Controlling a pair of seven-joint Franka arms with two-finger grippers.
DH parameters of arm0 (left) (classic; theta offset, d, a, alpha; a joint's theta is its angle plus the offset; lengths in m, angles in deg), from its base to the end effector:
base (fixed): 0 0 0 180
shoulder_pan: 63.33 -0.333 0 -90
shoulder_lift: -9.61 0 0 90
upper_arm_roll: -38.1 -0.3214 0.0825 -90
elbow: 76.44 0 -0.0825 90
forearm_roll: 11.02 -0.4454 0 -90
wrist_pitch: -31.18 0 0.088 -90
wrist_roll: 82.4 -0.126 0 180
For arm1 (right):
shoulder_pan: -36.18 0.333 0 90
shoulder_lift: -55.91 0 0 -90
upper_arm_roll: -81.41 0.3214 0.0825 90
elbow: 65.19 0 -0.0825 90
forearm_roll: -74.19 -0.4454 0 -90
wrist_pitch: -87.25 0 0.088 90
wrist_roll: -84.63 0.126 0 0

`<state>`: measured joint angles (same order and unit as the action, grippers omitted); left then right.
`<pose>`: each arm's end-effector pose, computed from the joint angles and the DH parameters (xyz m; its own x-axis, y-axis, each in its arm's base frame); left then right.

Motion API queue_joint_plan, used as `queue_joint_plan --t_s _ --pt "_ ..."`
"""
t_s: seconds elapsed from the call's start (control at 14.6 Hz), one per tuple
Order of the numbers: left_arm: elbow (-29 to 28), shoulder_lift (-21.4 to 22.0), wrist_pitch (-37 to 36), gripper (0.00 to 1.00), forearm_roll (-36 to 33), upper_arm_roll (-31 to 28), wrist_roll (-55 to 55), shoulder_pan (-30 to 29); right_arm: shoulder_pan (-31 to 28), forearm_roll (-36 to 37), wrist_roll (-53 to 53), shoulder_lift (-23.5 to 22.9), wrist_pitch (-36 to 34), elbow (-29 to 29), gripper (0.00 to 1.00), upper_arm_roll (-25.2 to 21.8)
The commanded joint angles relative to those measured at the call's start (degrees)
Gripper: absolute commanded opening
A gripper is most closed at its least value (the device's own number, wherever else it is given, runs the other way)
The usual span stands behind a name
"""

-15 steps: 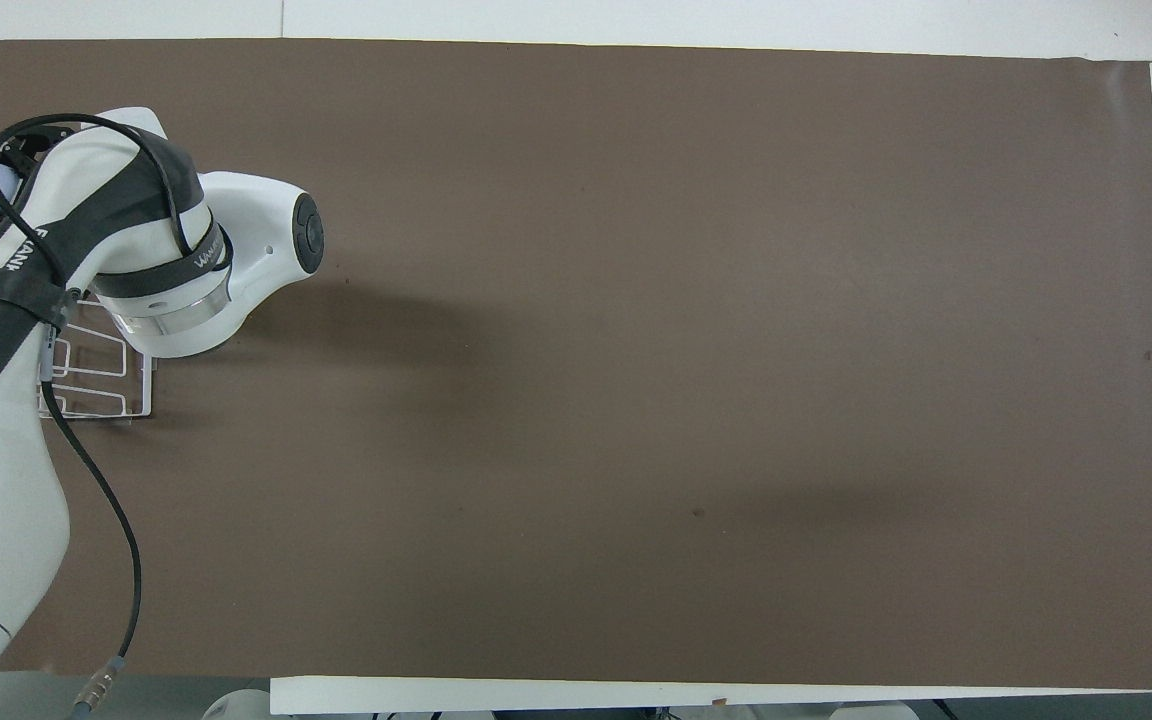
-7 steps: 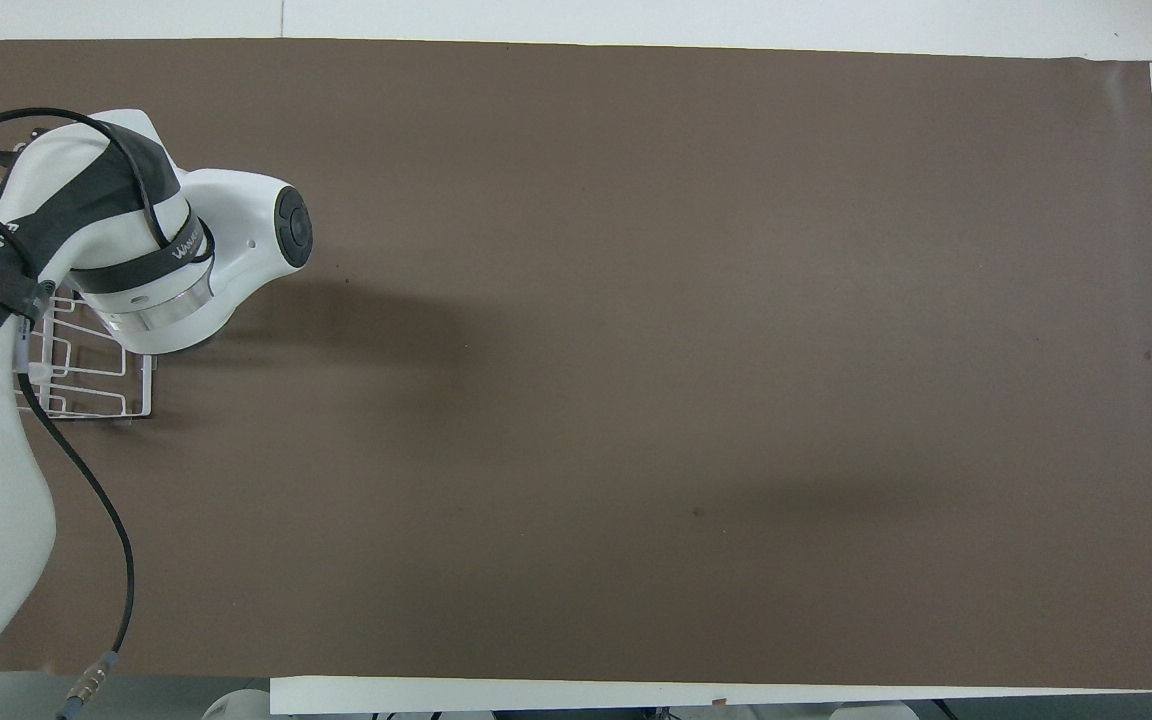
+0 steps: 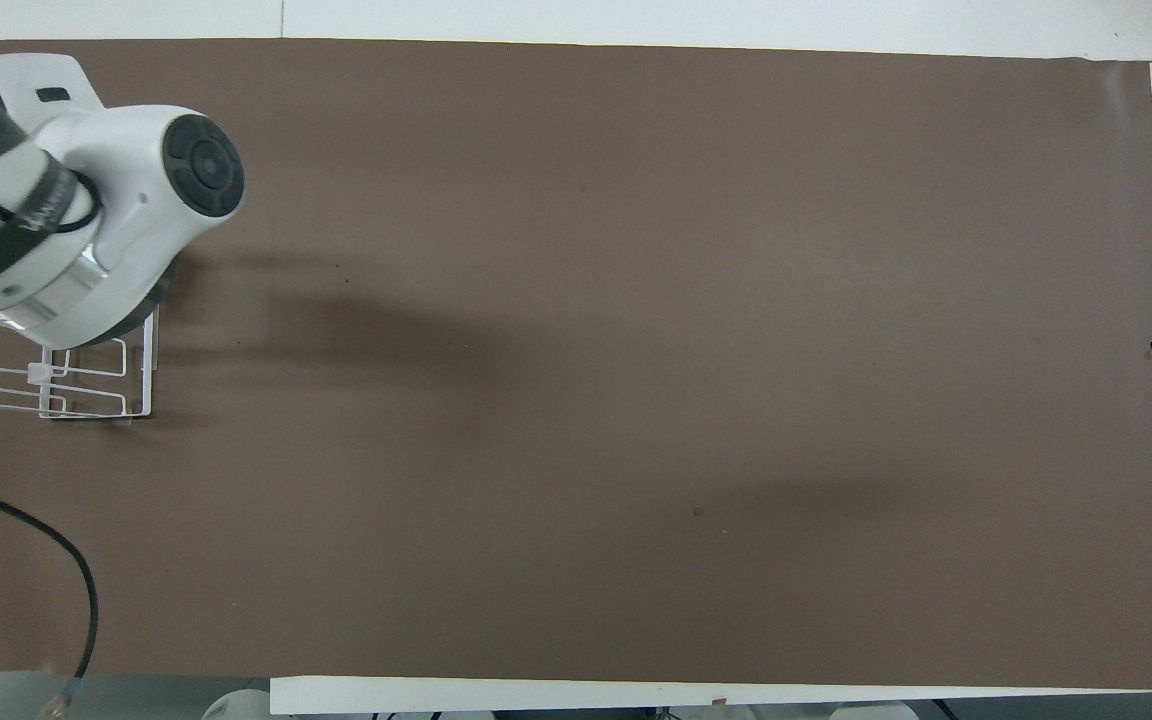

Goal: Hang cup on cup holder
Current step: 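Release the cup with the left gripper and pull back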

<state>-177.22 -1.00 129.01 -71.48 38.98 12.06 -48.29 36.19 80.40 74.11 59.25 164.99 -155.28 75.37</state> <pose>0.6636 -0.0866 0.4580 0.3713 0.4173 0.8295 0.9096 -0.3429 -0.2346 0.5659 -0.0769 0.6286 0.9835 0.0572 -0.1718 0.0704 -0.9949 0.0717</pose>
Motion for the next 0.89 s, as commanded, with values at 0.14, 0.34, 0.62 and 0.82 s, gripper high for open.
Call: queue_joint_plan --t_s 0.14,0.34,0.62,0.82 --pt "-1.4 9.9 6.5 0.99 21.1 0.1 -26.5 -6.9 -1.2 -0.6 0.2 0.9 -0.8 -0.5 0.99 0.0" --pt "-1.3 13.9 4.0 1.00 35.4 -0.2 -47.4 -8.5 -0.5 -0.6 0.2 0.9 -0.8 -0.5 0.99 0.1" --pt "0.2 16.0 -3.7 1.00 50.7 -0.7 -67.2 -10.8 -0.7 -0.6 0.2 0.9 -0.8 -0.5 0.99 0.1" --pt "5.3 15.4 -11.1 1.00 56.5 -0.8 -84.3 -10.9 -0.7 -0.6 0.2 0.9 -0.8 -0.5 0.99 0.1"
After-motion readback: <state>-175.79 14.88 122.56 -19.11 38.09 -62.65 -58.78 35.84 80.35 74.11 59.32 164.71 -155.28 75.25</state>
